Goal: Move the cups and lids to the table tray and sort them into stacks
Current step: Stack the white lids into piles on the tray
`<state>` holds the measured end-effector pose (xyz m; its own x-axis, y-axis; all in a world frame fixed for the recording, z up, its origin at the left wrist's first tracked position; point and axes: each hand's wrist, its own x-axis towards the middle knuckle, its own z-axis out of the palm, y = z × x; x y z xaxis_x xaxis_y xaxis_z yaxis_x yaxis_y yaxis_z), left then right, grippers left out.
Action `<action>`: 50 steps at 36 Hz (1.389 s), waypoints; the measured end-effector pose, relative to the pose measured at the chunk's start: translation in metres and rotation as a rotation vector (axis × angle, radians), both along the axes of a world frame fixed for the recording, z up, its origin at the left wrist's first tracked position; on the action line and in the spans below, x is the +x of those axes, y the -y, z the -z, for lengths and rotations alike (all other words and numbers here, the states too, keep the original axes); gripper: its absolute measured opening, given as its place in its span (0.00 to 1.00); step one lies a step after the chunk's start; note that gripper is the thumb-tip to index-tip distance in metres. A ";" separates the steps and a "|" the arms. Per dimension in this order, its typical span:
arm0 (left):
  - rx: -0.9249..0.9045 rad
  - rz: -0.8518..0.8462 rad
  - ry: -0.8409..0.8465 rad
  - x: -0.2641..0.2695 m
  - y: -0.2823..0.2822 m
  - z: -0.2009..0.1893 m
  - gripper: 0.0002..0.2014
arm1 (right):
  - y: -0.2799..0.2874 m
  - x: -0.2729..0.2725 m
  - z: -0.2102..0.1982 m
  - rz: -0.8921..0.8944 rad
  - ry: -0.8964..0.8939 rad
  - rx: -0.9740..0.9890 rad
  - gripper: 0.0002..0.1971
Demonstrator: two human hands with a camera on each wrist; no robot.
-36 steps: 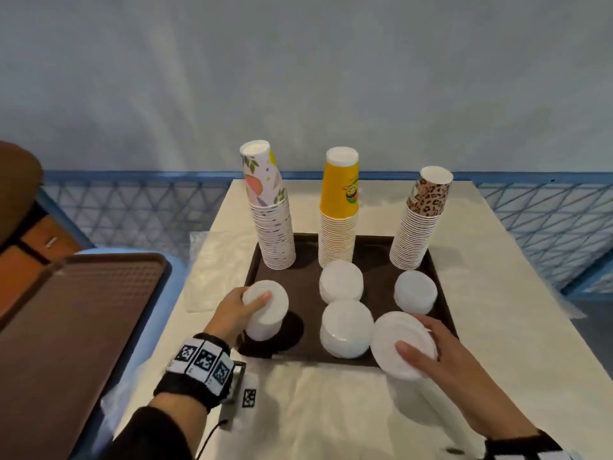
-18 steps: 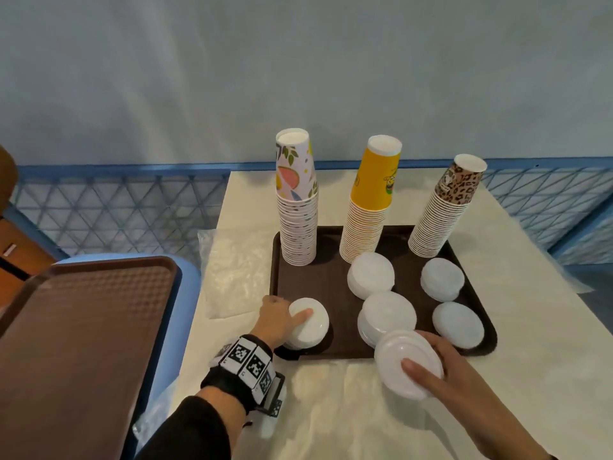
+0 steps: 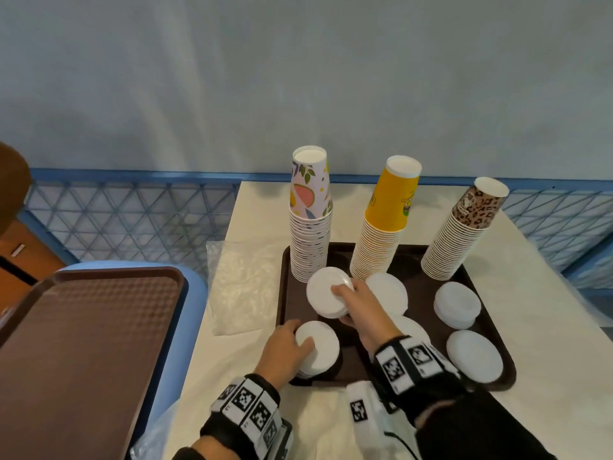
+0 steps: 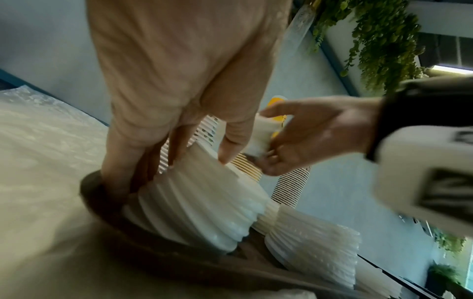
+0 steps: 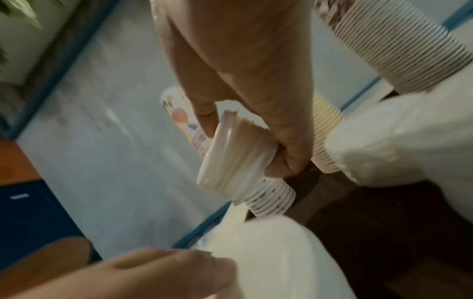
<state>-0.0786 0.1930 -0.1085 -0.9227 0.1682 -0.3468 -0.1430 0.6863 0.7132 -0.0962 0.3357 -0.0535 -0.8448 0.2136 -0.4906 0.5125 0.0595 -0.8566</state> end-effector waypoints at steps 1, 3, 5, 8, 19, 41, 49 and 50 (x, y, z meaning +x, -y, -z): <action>0.014 -0.002 -0.009 0.002 0.000 0.001 0.24 | 0.004 -0.009 0.007 -0.010 0.015 0.004 0.25; 0.032 -0.002 -0.031 0.006 0.001 0.002 0.22 | 0.009 -0.022 0.022 -0.045 0.056 0.035 0.26; 0.043 -0.006 -0.050 0.009 0.002 0.002 0.21 | 0.012 -0.032 0.035 -0.103 0.101 0.085 0.29; 0.068 -0.020 -0.061 0.011 0.003 0.002 0.20 | 0.012 -0.042 0.050 -0.190 0.132 0.125 0.28; 0.119 -0.036 -0.045 0.012 0.005 0.000 0.19 | 0.018 -0.053 0.056 -0.359 0.172 0.608 0.28; 0.260 -0.021 -0.435 -0.028 -0.023 -0.086 0.17 | -0.045 -0.044 -0.013 0.072 -0.307 0.370 0.20; 0.303 0.041 -0.422 -0.093 -0.103 -0.145 0.33 | -0.113 -0.057 -0.017 0.084 -0.281 0.490 0.29; 0.304 0.031 -0.399 -0.100 -0.112 -0.146 0.36 | -0.119 -0.060 -0.017 0.033 -0.246 0.510 0.30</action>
<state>-0.1787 0.3047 0.0379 -0.9664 0.2365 0.1008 0.1989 0.4389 0.8763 -0.1560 0.4549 -0.0370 -0.9101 0.4001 -0.1081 0.3101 0.4845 -0.8179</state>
